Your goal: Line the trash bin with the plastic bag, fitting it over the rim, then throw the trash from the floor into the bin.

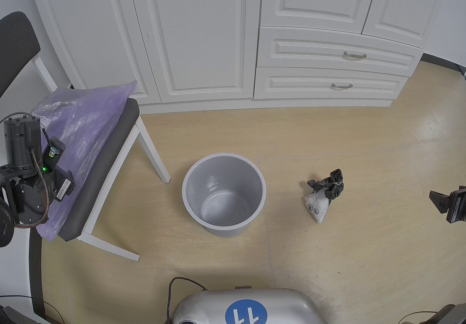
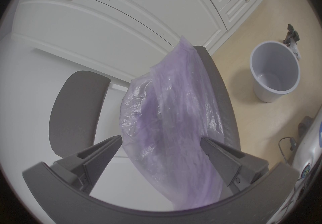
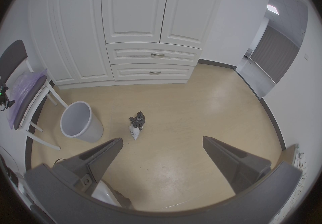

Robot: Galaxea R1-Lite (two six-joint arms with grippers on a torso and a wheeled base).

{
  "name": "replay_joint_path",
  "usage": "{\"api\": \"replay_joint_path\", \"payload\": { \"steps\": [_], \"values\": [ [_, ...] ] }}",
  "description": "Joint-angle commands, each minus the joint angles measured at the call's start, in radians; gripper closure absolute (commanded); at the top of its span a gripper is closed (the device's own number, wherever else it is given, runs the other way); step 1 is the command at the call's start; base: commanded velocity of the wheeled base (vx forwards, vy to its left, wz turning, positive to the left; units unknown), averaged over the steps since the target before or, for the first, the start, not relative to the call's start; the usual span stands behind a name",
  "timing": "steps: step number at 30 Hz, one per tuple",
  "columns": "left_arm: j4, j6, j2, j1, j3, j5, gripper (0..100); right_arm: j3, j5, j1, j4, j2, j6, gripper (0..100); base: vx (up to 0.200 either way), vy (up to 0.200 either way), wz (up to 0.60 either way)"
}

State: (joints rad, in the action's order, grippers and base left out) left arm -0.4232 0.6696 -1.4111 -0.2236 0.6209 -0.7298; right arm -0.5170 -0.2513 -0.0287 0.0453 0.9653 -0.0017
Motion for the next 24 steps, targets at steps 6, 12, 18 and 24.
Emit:
{"api": "replay_joint_path", "payload": {
  "steps": [6, 12, 18, 24],
  "values": [
    [0.009, -0.022, -0.014, 0.0, -0.01, 0.069, 0, 0.002, 0.015, 0.0, 0.001, -0.004, -0.001, 0, 0.0, 0.0, 0.0],
    [-0.002, -0.018, -0.042, 0.0, -0.023, 0.07, 0, 0.003, 0.015, 0.0, 0.001, -0.01, -0.003, 0, 0.0, 0.0, 0.0],
    [-0.003, -0.015, -0.055, 0.02, -0.024, 0.063, 0, 0.008, 0.017, 0.001, 0.001, -0.01, -0.012, 0, 0.0, 0.0, 0.0],
    [-0.012, -0.01, -0.078, 0.063, -0.029, 0.061, 0, 0.009, 0.015, 0.001, 0.001, -0.01, -0.017, 0, 0.0, 0.0, 0.0]
  ]
}}
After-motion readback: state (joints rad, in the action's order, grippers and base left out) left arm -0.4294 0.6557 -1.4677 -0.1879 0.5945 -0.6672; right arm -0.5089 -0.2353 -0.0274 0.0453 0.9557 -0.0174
